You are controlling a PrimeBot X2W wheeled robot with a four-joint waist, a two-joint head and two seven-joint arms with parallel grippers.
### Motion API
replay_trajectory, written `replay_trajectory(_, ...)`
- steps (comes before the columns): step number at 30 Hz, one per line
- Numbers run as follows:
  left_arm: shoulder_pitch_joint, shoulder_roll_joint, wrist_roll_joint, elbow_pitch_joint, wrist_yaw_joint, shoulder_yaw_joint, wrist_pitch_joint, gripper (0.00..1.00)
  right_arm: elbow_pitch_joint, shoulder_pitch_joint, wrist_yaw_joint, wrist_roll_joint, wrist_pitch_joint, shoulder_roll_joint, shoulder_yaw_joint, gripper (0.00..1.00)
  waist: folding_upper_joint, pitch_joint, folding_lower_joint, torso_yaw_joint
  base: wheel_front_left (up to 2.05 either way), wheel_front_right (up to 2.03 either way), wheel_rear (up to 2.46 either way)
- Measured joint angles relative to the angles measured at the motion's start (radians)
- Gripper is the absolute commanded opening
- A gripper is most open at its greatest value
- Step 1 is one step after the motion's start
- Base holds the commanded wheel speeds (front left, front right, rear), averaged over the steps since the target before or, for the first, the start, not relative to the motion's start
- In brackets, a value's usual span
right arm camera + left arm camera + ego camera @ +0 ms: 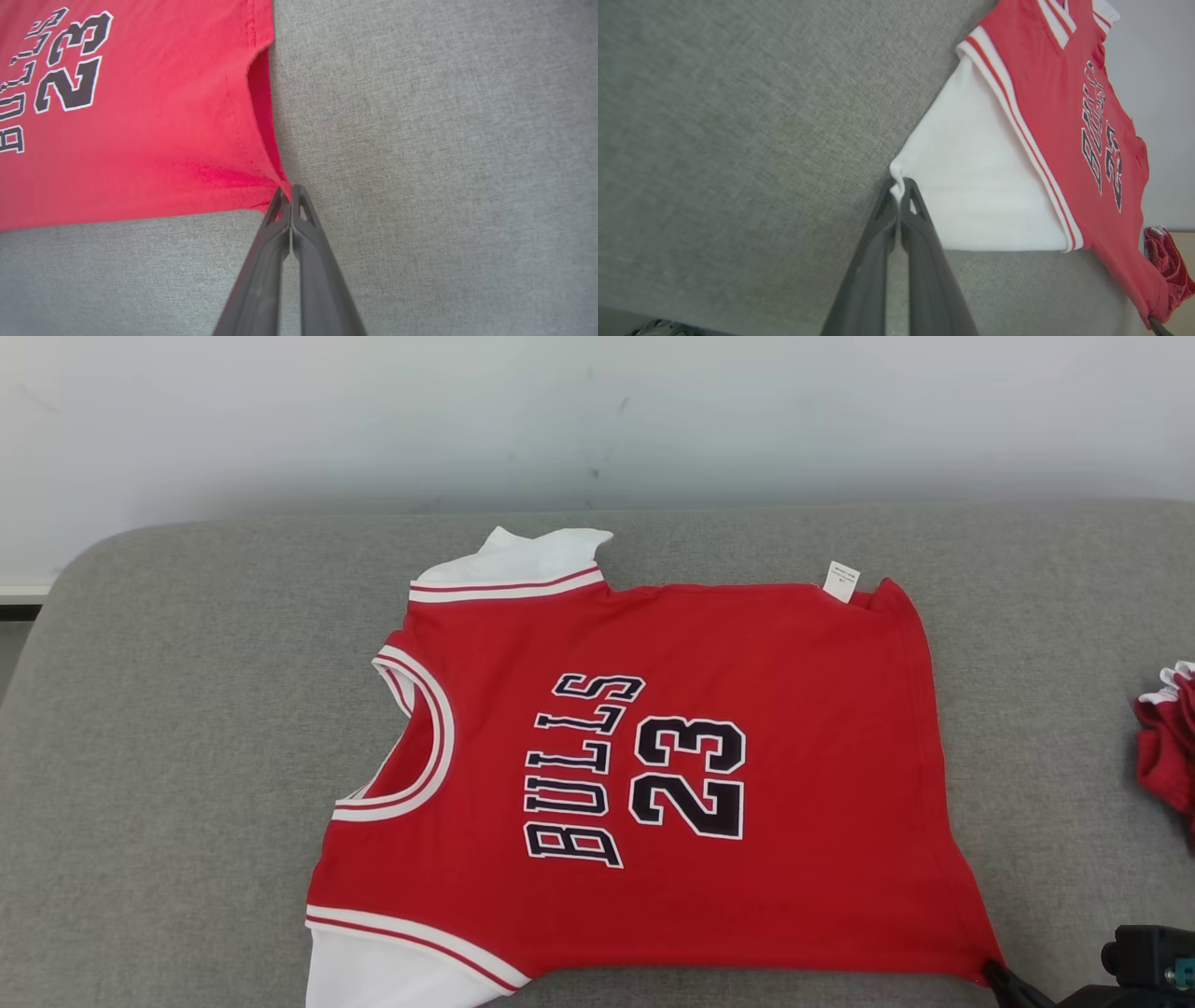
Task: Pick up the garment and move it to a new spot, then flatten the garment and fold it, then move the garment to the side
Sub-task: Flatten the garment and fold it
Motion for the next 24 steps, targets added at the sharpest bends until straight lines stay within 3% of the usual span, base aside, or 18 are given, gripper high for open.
replay_trajectory(10,0.061,0.009,-0.080,-0.133,-0.015,0.026,0.055,0.00,-0.088,0.022,-0.017,-0.008,0.044,0.008,0.006,0.00,0.0000,-0.010,0.0000,0.020,0.00,0.00,0.00)
replay_trajectory(24,0.157,0.018,-0.094,-0.253,-0.005,-0.003,0.152,0.00,-0.095,0.079,-0.028,-0.020,0.114,0.028,-0.016,0.00,0.0000,-0.012,0.0000,0.007,0.00,0.00,0.00)
